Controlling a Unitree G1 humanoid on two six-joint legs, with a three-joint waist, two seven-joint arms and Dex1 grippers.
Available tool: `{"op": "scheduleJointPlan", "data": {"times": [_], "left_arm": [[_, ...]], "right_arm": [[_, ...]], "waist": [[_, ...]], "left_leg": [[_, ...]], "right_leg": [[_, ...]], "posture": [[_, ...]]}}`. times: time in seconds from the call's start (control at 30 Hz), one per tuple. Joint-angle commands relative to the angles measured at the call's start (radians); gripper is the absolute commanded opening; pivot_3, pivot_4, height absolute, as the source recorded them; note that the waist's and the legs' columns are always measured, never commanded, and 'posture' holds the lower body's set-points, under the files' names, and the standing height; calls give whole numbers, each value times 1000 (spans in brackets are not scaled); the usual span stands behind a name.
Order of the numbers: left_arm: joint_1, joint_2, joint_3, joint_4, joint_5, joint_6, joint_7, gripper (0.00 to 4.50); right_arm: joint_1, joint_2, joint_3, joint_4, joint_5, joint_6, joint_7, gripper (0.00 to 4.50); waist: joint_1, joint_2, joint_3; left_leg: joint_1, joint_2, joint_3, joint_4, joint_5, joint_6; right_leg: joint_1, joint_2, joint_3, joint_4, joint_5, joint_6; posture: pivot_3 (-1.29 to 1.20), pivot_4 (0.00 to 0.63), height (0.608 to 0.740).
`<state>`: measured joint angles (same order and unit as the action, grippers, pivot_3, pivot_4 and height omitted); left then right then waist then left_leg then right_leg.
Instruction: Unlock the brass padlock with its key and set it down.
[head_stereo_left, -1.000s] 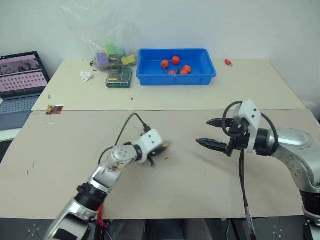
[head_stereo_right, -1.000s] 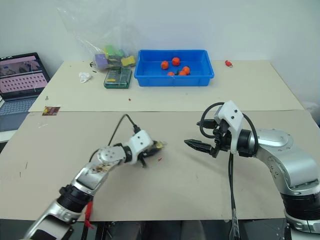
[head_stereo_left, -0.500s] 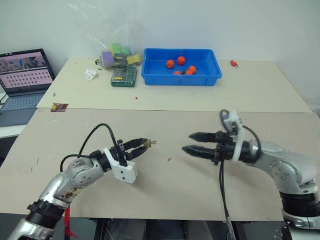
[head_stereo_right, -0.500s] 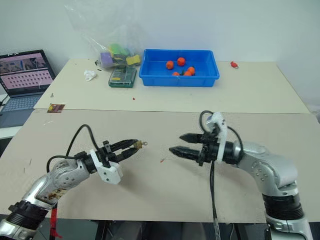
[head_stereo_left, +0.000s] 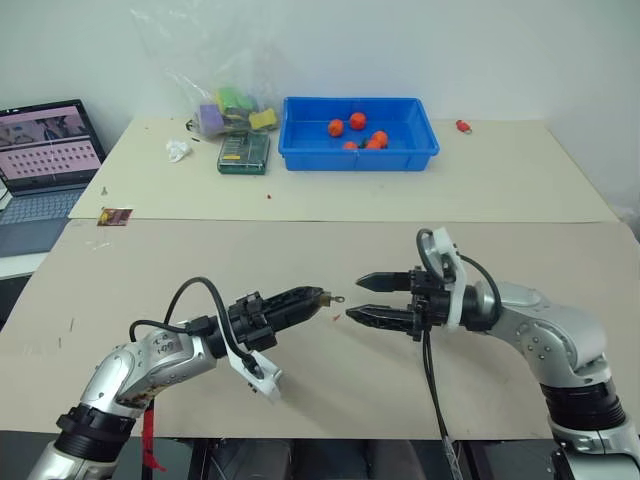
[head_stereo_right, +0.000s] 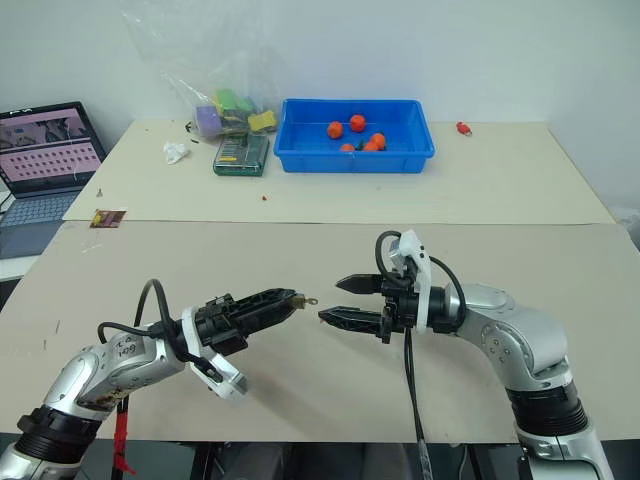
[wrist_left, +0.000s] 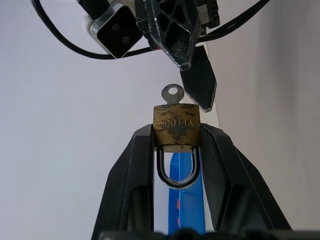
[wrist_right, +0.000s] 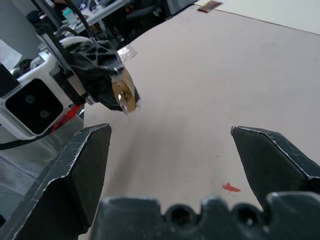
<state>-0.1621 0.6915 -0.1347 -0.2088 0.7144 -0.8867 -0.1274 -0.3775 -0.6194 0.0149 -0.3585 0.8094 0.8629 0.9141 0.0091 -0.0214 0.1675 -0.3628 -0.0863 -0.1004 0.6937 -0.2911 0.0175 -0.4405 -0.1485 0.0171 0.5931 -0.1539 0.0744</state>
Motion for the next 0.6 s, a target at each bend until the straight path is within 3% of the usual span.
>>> {"op": "scheduleJointPlan", "data": {"times": [0.03, 0.33, 0.6], "left_arm": [[-16, -6, 23, -23, 3, -14, 25, 802], [-39, -27, 5, 19, 3, -22, 35, 802], [-41, -46, -9, 12, -5, -5, 18, 802]], "right_arm": [[-25, -6, -22, -35, 32, -1, 12, 3789], [-15, -20, -14, -67, 58, 14, 18, 610], [-13, -16, -20, -85, 79, 22, 4, 610]], "waist": [[0, 0, 0], [0, 0, 0], [0, 0, 0]], "left_leg": [[0, 0, 0, 0, 0, 0], [0, 0, 0, 0, 0, 0], [0, 0, 0, 0, 0, 0]], "right_leg": [[0, 0, 0, 0, 0, 0], [0, 0, 0, 0, 0, 0], [0, 0, 0, 0, 0, 0]], "posture": [[0, 150, 740], [0, 150, 740], [0, 150, 740]]}}
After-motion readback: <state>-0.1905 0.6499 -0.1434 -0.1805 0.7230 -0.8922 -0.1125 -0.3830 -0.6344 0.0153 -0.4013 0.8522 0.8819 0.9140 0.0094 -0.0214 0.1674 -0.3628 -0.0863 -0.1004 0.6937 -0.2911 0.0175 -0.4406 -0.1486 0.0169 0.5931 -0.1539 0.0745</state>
